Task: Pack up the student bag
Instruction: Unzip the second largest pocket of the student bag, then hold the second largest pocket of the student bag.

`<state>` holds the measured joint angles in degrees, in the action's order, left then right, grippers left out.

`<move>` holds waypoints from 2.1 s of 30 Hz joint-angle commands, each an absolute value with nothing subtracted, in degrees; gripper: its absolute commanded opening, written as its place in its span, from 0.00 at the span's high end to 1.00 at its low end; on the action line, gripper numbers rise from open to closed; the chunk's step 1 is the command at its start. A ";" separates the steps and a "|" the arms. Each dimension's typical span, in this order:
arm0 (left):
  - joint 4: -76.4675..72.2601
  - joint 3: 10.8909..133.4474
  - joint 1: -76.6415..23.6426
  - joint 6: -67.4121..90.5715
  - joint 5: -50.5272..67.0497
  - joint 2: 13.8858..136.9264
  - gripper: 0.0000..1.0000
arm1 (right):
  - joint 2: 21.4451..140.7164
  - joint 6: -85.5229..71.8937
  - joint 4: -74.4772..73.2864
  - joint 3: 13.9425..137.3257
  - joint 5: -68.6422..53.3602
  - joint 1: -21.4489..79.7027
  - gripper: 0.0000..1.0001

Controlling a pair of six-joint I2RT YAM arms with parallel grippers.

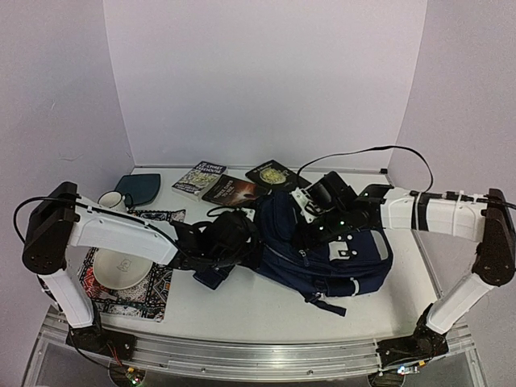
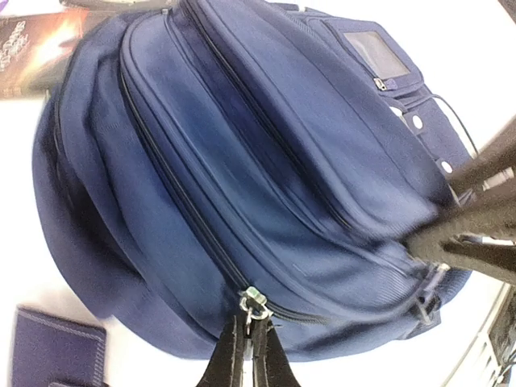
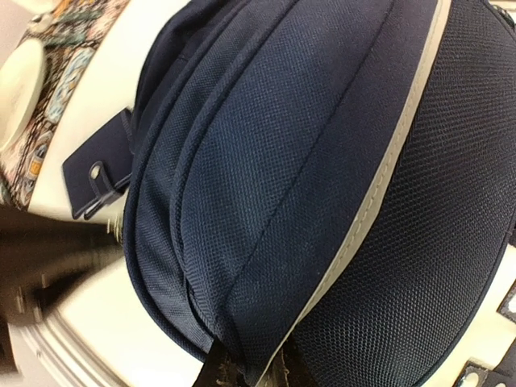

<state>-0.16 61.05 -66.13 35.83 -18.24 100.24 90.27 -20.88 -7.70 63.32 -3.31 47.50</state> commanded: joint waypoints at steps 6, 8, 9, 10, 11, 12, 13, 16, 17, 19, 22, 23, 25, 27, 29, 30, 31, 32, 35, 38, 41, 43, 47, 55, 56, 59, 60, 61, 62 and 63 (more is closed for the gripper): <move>7.25 66.57 -55.65 19.86 -18.30 99.22 1.00 | 79.12 -10.38 -18.17 56.20 -3.65 45.37 1.00; 7.97 67.66 -53.23 18.43 -17.39 99.98 1.00 | 75.87 -9.48 -19.22 54.43 -2.93 45.13 1.00; 7.99 68.03 -52.21 17.86 -17.05 100.11 1.00 | 74.34 -9.24 -19.69 53.76 -2.55 45.02 1.00; 8.00 68.26 -51.18 17.34 -16.86 100.27 1.00 | 72.83 -9.10 -20.00 53.27 -1.95 44.90 1.00; 7.94 68.63 -50.19 16.85 -16.40 100.59 1.00 | 71.64 -9.06 -20.29 52.61 -1.29 44.71 1.00; 7.96 69.11 -49.30 16.29 -15.65 101.01 1.00 | 70.71 -9.05 -20.59 52.18 -0.73 44.53 1.00; 7.99 69.61 -48.59 15.61 -14.70 101.48 1.00 | 69.99 -9.05 -20.80 51.93 -0.25 44.31 1.00; 7.91 71.27 -48.35 14.12 -7.94 102.58 1.00 | 70.28 -9.02 -20.91 52.42 -0.21 44.12 0.98; 7.91 71.76 -48.45 14.48 -4.41 102.79 1.00 | 70.99 -8.90 -20.90 53.07 -0.88 44.12 0.93; 7.83 72.30 -50.04 15.49 -0.42 102.78 1.00 | 72.40 -8.62 -20.09 54.69 -3.62 44.16 0.77; 7.82 72.62 -52.94 17.46 3.04 101.89 1.00 | 72.20 -8.47 -17.19 56.17 -4.26 44.62 0.52; 7.82 72.80 -53.50 18.24 4.15 101.69 1.00 | 71.99 -8.32 -15.94 56.74 -4.00 44.98 0.45; 7.82 73.04 -54.40 19.96 6.40 101.39 1.00 | 71.91 -7.83 -13.89 58.15 -2.96 46.37 0.32; 7.82 73.52 -55.21 21.20 7.37 101.12 1.00 | 72.94 -7.19 -12.60 59.53 -0.29 48.52 0.23; 7.82 74.41 -55.95 21.98 8.61 101.01 1.00 | 74.88 -6.63 -12.10 61.30 2.57 50.04 0.18; 7.82 75.00 -56.45 22.33 9.08 101.13 1.00 | 76.40 -6.87 -12.01 62.16 4.04 50.69 0.16; 7.81 75.54 -56.80 22.57 9.82 101.27 1.00 | 77.72 -7.13 -11.88 62.86 5.17 51.41 0.15; 7.81 76.05 -57.09 22.83 10.55 101.43 1.00 | 79.10 -7.45 -11.49 63.32 6.29 52.22 0.15; 7.83 77.34 -57.75 23.11 12.46 101.64 1.00 | 82.38 -8.24 -9.98 64.14 9.87 55.02 0.14; 7.79 77.93 -58.35 22.94 13.50 101.09 1.00 | 84.81 -9.81 -9.42 63.72 14.86 55.57 0.14; 7.86 77.72 -58.56 22.76 13.59 100.19 1.00 | 85.94 -10.21 -9.40 62.65 17.79 55.62 0.14; 7.82 77.53 -58.54 22.78 13.98 99.78 1.00 | 86.33 -10.39 -9.16 61.81 18.22 55.61 0.14; 7.80 77.63 -58.69 22.86 15.18 99.59 1.00 | 87.77 -10.81 -9.59 60.69 22.57 55.55 0.16; 7.81 77.71 -58.73 23.46 14.68 98.60 1.00 | 87.60 -12.79 -10.37 60.16 12.59 55.61 0.17; 7.82 77.77 -58.71 23.53 14.68 98.57 1.00 | 87.41 -13.29 -10.37 60.01 11.17 55.60 0.16; 7.74 77.78 -58.71 23.73 14.08 98.53 1.00 | 87.38 -14.49 -10.37 59.13 9.57 55.55 0.14; 7.75 77.75 -58.71 23.77 14.07 98.48 1.00 | 87.69 -14.72 -10.41 58.57 10.36 55.58 0.14; 7.74 77.76 -58.71 23.80 14.06 98.37 1.00 | 88.15 -15.11 -10.56 58.05 11.75 55.61 0.13; 7.75 77.73 -58.71 23.77 14.06 98.25 1.00 | 88.68 -15.52 -10.89 57.64 13.25 55.61 0.13; 7.75 77.57 -58.68 23.74 14.02 98.08 1.00 | 89.01 -15.96 -11.40 57.30 14.98 55.61 0.13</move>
